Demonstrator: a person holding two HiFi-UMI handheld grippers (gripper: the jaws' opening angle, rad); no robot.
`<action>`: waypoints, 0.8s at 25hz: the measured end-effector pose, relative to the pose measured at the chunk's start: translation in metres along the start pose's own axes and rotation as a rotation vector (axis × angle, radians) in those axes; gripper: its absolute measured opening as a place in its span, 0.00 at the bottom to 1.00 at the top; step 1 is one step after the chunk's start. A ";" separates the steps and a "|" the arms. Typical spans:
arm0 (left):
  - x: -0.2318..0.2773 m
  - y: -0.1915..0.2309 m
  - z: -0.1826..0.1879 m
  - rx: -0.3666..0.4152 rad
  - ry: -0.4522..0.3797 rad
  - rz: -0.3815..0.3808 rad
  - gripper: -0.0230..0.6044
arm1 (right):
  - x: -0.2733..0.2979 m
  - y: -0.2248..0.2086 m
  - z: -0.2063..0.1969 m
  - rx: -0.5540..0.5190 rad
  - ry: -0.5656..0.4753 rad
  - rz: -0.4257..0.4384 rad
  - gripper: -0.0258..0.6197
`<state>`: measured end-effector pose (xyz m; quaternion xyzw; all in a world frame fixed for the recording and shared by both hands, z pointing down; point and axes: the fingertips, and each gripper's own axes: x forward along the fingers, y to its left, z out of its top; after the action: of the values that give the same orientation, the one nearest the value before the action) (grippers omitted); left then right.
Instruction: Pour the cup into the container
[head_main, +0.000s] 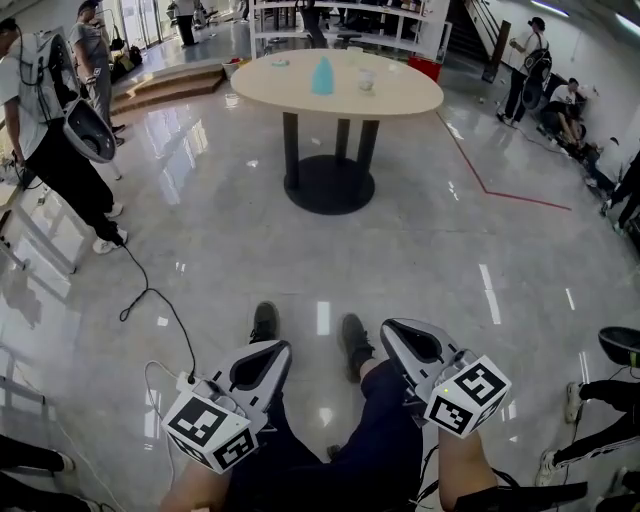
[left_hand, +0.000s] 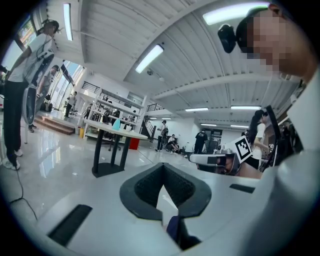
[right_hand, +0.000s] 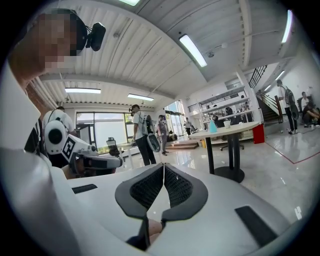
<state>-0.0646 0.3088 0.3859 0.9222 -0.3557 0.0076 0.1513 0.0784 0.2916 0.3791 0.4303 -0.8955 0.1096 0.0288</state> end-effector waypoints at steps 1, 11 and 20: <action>-0.010 -0.009 -0.003 0.001 -0.004 0.000 0.02 | -0.011 0.008 -0.003 0.001 0.000 -0.006 0.06; -0.112 -0.100 -0.009 0.063 -0.074 0.069 0.02 | -0.118 0.094 0.001 -0.023 -0.068 -0.030 0.05; -0.154 -0.177 -0.029 0.127 -0.016 -0.002 0.02 | -0.207 0.135 -0.011 0.009 -0.135 -0.104 0.06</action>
<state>-0.0610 0.5418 0.3462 0.9303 -0.3549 0.0225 0.0894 0.1033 0.5344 0.3365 0.4828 -0.8714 0.0826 -0.0282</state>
